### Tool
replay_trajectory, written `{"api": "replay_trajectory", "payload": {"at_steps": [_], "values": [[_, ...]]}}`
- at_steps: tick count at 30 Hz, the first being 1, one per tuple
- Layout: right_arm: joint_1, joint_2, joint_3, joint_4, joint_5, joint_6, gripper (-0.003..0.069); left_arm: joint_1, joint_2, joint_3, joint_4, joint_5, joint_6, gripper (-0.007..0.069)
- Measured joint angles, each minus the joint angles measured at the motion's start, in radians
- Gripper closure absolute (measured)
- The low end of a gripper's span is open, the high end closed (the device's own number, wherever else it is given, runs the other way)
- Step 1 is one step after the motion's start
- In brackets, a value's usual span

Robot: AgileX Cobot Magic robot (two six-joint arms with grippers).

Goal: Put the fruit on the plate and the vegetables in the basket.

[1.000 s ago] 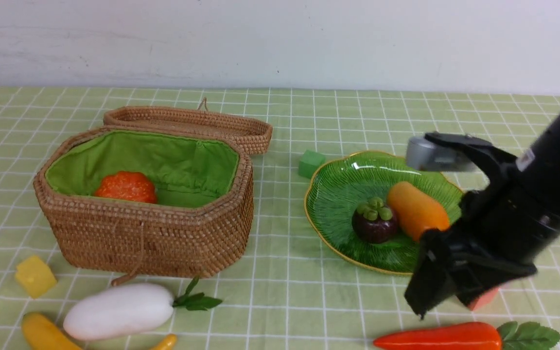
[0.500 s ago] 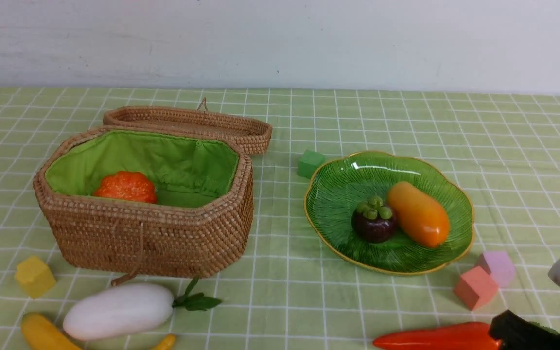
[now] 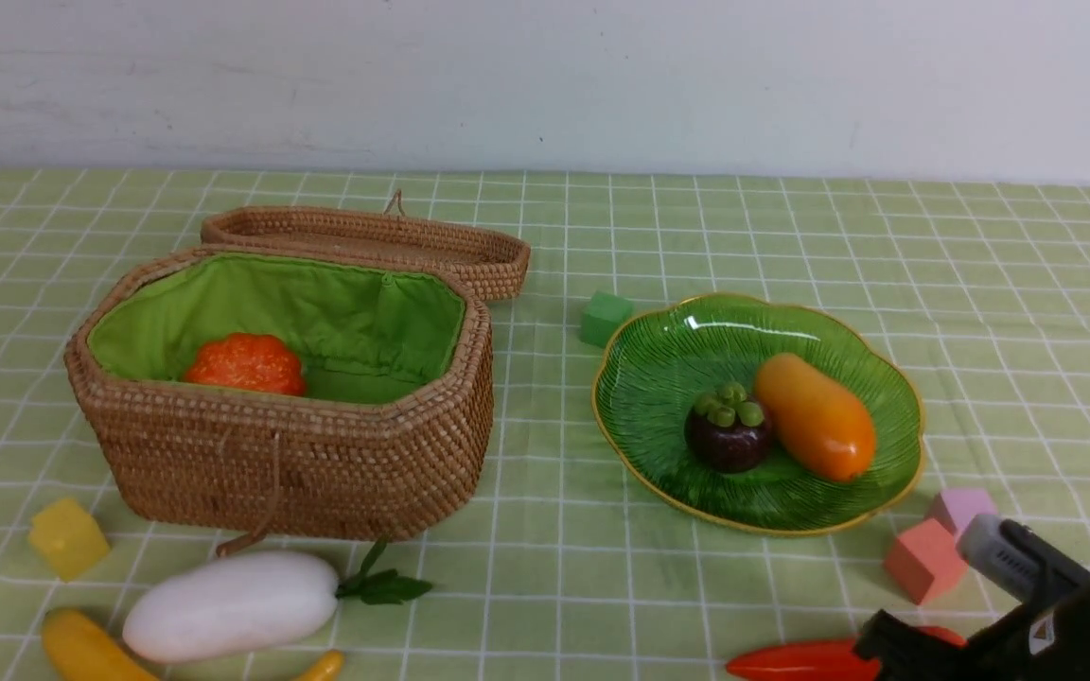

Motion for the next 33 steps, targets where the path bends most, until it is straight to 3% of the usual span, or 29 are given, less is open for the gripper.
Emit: {"api": "replay_trajectory", "payload": {"at_steps": [5,11,14,17,22,29,33], "values": [[0.008,0.001,0.0,0.024,0.01,-0.104,0.0218,0.0,0.0,0.0,0.0,0.0,0.0,0.0386],[0.009,-0.091,-0.032,0.147,0.138,-0.391,0.022,0.0,0.0,0.0,0.0,0.0,0.0,0.0386],[0.039,-0.138,-0.119,0.254,0.208,-0.596,0.022,0.0,0.0,0.0,0.0,0.0,0.0,0.0386],[0.087,-0.146,-0.256,0.299,0.21,-0.717,0.022,0.0,0.0,0.0,0.0,0.0,0.0,0.0386],[0.136,-0.081,-0.484,0.241,0.153,-0.8,0.022,0.0,0.0,0.0,0.0,0.0,0.0,0.0386],[0.203,0.253,-0.981,0.102,0.15,-0.872,0.022,0.0,0.0,0.0,0.0,0.0,0.0,0.0386],[0.238,0.441,-1.213,0.097,0.135,-0.922,0.022,0.0,0.0,0.0,0.0,0.0,0.0,0.0386]]}}
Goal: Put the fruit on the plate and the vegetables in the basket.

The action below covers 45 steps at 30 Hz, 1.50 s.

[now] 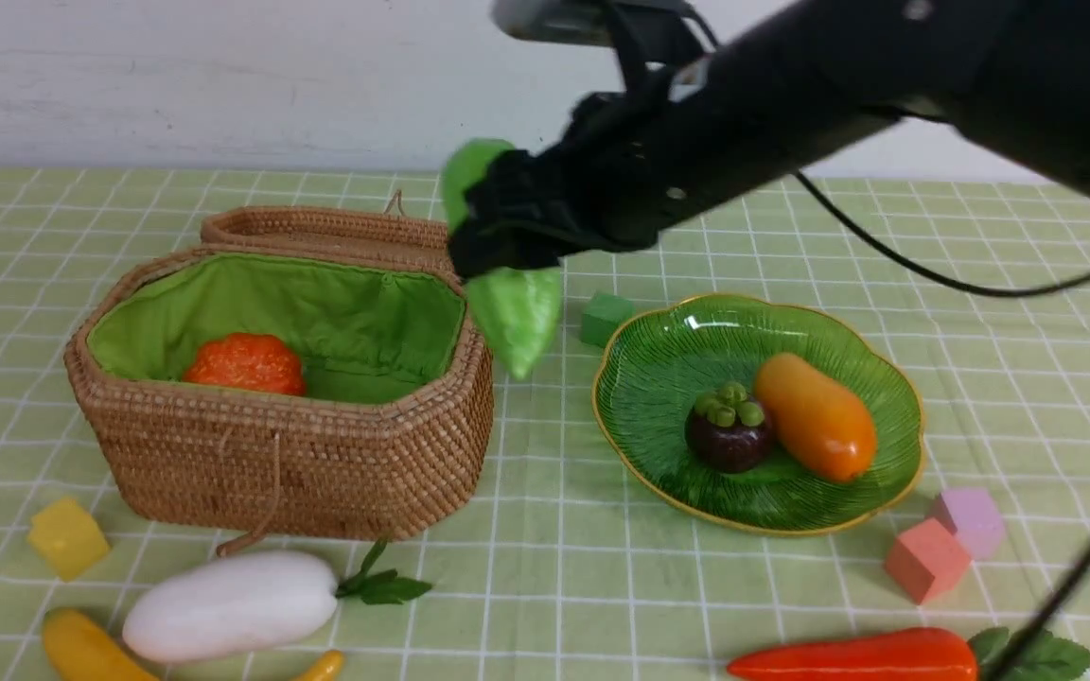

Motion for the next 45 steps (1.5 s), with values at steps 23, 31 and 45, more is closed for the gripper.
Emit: {"api": "replay_trajectory", "payload": {"at_steps": [23,31,45], "values": [[0.042,0.314,-0.332,-0.225,0.027,-0.047,-0.0015,0.0,0.0,0.0,0.0,0.0,0.0,0.0386],[0.035,0.115,-0.308,-0.448,0.314,-0.056,0.0069,0.0,0.0,0.0,0.0,0.0,0.0,0.0386],[-0.087,-0.299,0.597,-0.59,0.303,-0.555,0.0121,0.0,0.0,0.0,0.0,0.0,0.0,0.0386]]}}
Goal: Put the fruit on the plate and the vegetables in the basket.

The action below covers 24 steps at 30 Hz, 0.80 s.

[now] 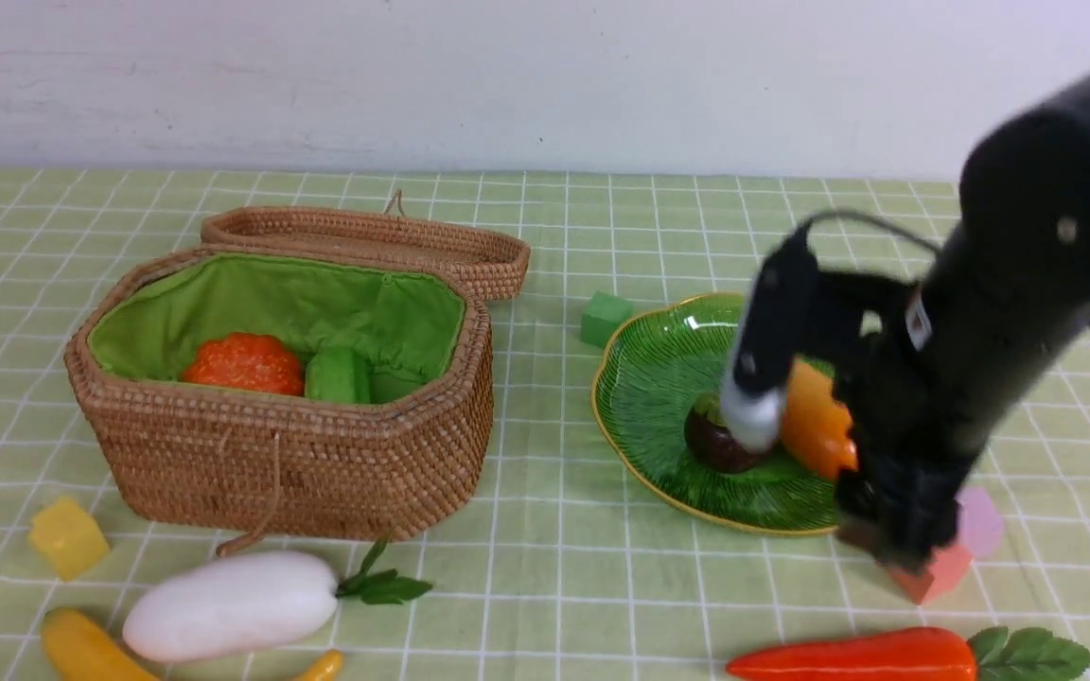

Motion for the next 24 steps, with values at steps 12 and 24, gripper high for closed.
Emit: {"api": "replay_trajectory", "payload": {"at_steps": [12,24], "values": [[-0.002,0.145,0.171,0.032,-0.19,-0.229,0.0155,0.0,0.0,0.0,0.0,0.0,0.0,0.0386],[-0.002,0.252,0.155,0.108,-0.107,-0.249,0.0352,0.0,0.0,0.0,0.0,0.0,0.0,0.0386]]}}
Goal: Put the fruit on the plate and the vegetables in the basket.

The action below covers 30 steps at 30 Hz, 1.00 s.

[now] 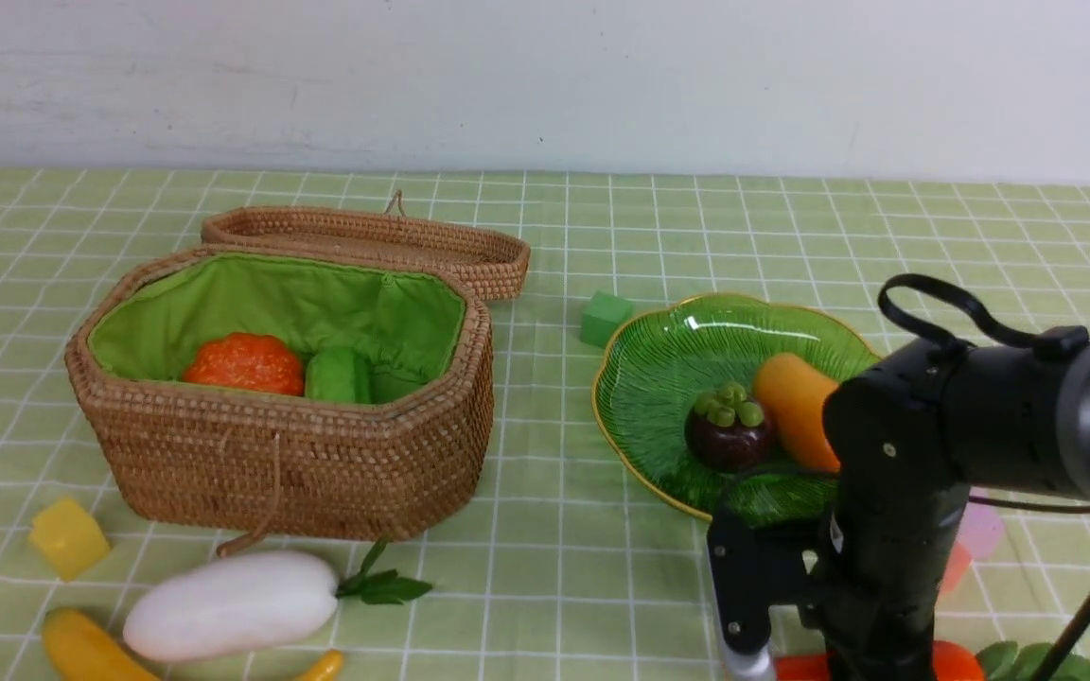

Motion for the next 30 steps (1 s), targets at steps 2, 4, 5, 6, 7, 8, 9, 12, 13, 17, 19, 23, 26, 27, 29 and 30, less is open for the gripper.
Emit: {"api": "replay_trajectory", "payload": {"at_steps": [2,4,5,6,7,8,9,12,13,17,19,23,26,27,29,30], "values": [[0.0,0.001,-0.017,0.029,0.038,-0.001,0.0353,0.0,0.0,0.0,0.0,0.0,0.0,0.0386],[0.0,0.001,-0.059,0.086,0.063,-0.002,0.0353,0.0,0.0,0.0,0.0,0.0,0.0,0.0386],[0.0,0.001,-0.102,0.14,0.08,-0.002,0.0353,0.0,0.0,0.0,0.0,0.0,0.0,0.0386],[0.0,0.001,-0.138,0.184,0.087,-0.002,0.0353,0.0,0.0,0.0,0.0,0.0,0.0,0.0386],[0.0,0.001,-0.189,0.247,0.095,-0.002,0.0353,0.0,0.0,0.0,0.0,0.0,0.0,0.0386],[0.0,0.001,-0.245,0.316,0.101,-0.002,0.0353,0.0,0.0,0.0,0.0,0.0,0.0,0.0386],[0.0,0.001,-0.305,0.388,0.102,-0.002,0.0353,0.0,0.0,0.0,0.0,0.0,0.0,0.0386],[0.0,0.001,-0.477,0.587,0.06,-0.027,0.0353,0.0,0.0,0.0,0.0,0.0,0.0,0.0386],[0.0,0.001,-0.534,0.659,0.022,-0.051,0.0353,0.0,0.0,0.0,0.0,0.0,0.0,0.0386],[0.005,0.029,-0.719,0.941,-0.185,-0.203,0.0353,0.0,0.0,0.0,0.0,0.0,0.0,0.0386],[0.013,0.055,-0.78,1.053,-0.264,-0.275,0.0353,0.0,0.0,0.0,0.0,0.0,0.0,0.0386],[0.049,0.18,-0.902,1.226,-0.408,-0.473,0.0353,0.0,0.0,0.0,0.0,0.0,0.0,0.0386],[0.07,0.28,-0.957,1.259,-0.426,-0.514,0.0353,0.0,0.0,0.0,0.0,0.0,0.0,0.0386],[0.075,0.314,-0.964,1.259,-0.428,-0.515,0.0353,0.0,0.0,0.0,0.0,0.0,0.0,0.0386],[0.079,0.36,-0.967,1.248,-0.439,-0.508,0.0353,0.0,0.0,0.0,0.0,0.0,0.0,0.0386],[0.08,0.392,-0.967,1.226,-0.45,-0.49,0.0353,0.0,0.0,0.0,0.0,0.0,0.0,0.0386]]}}
